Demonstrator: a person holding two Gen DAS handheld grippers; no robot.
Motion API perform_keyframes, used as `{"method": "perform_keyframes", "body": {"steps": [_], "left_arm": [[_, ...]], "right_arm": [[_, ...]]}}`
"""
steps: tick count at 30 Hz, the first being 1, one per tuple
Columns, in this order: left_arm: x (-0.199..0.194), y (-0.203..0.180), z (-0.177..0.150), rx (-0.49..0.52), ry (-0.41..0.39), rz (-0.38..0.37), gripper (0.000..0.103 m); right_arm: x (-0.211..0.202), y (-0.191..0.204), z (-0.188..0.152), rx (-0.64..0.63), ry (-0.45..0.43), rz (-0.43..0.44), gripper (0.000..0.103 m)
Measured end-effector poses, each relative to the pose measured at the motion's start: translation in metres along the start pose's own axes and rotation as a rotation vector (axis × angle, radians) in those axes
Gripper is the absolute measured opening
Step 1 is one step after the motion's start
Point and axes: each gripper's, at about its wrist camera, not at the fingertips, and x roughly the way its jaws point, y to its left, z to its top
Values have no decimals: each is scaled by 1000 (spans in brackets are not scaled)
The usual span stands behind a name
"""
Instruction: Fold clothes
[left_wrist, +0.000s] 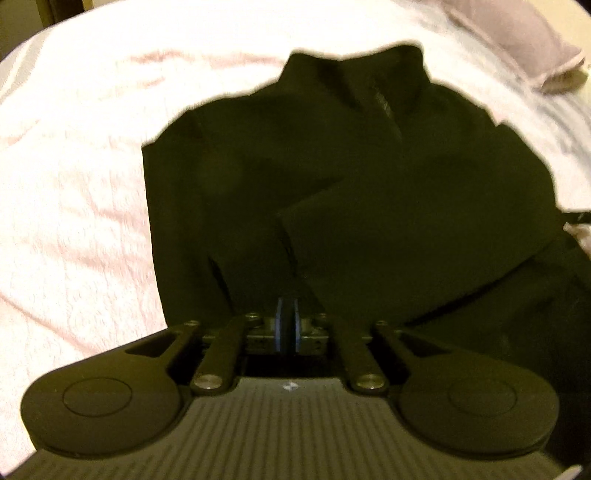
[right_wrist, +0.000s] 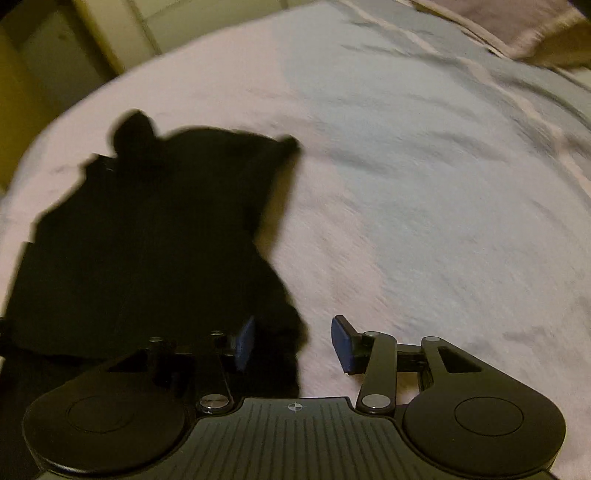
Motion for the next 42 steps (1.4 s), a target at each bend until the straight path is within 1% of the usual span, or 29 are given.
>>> {"method": "perform_keyframes", "body": {"steps": [1, 2, 3, 4, 7, 9, 10, 11, 12, 14, 17, 19, 20, 21, 22, 23, 25, 27, 28, 29, 30, 33, 34, 38, 40, 41, 42], "left_arm": [[1, 1, 0, -11, 7, 4, 8], [1, 2, -1, -33, 6, 1, 17], [0, 6, -1, -69, -4, -12, 31], [0, 8, -1, -101, -9, -22, 34], [6, 13, 0, -166, 1, -45, 34], [11, 9, 0, -164, 14, -53, 33], [13, 6, 2, -144, 22, -46, 32], [13, 4, 3, -123, 24, -30, 17], [10, 3, 3, -100, 18, -2, 0], [6, 4, 2, -69, 11, 41, 0], [7, 15, -4, -108, 25, 29, 0], [3, 20, -5, -126, 15, 24, 0], [0, 24, -3, -160, 3, 16, 7], [-2, 30, -2, -196, -4, 12, 26], [-2, 32, -1, -221, -7, 4, 35], [1, 32, 0, -231, 0, -12, 40], [8, 30, 3, -241, 15, -37, 39], [15, 24, 5, -209, 34, -36, 34], [17, 23, 7, -196, 38, -29, 27], [15, 24, 8, -189, 26, -16, 14], [9, 26, 9, -189, -1, -4, 12], [-6, 35, 7, -213, -63, 33, 11], [-8, 37, 6, -216, -66, 39, 11], [3, 38, 1, -202, -10, 27, 13], [-2, 39, 2, -220, -16, 28, 15], [-5, 39, 3, -217, -20, 32, 17], [-9, 37, 3, -197, -25, 41, 17]], "right_arm": [[-4, 4, -2, -3, -5, 0, 45], [-9, 8, -4, -12, -9, 3, 45], [-14, 12, -6, -21, -14, 6, 45], [-19, 17, -9, -30, -18, 9, 45], [-33, 29, -18, -59, -28, 16, 45], [-37, 33, -26, -64, -18, 18, 45], [-37, 34, -31, -61, -8, 16, 45], [-38, 35, -35, -54, 3, 13, 45], [-39, 35, -39, -46, 15, 11, 45], [-40, 36, -44, -35, 26, 4, 45], [-40, 38, -47, -20, 37, 4, 45], [-38, 38, -47, -19, 41, 2, 45], [-38, 39, -47, -19, 43, 1, 45], [-37, 39, -47, -19, 45, 0, 45], [-37, 39, -47, -19, 47, -1, 45], [-36, 40, -47, -19, 48, -2, 45], [-36, 39, -48, -22, 54, -4, 46], [-36, 40, -50, -25, 58, -7, 46], [-35, 40, -51, -26, 60, -9, 46], [-36, 41, -51, -28, 62, -10, 46], [-36, 42, -51, -29, 63, -12, 46], [-38, 43, -50, -37, 59, -14, 46], [-38, 44, -50, -38, 61, -14, 46], [-35, 47, -52, -45, 72, -15, 46], [-36, 50, -52, -45, 71, -15, 46], [-38, 51, -52, -47, 69, -12, 46], [-40, 51, -53, -50, 68, -10, 46]]}}
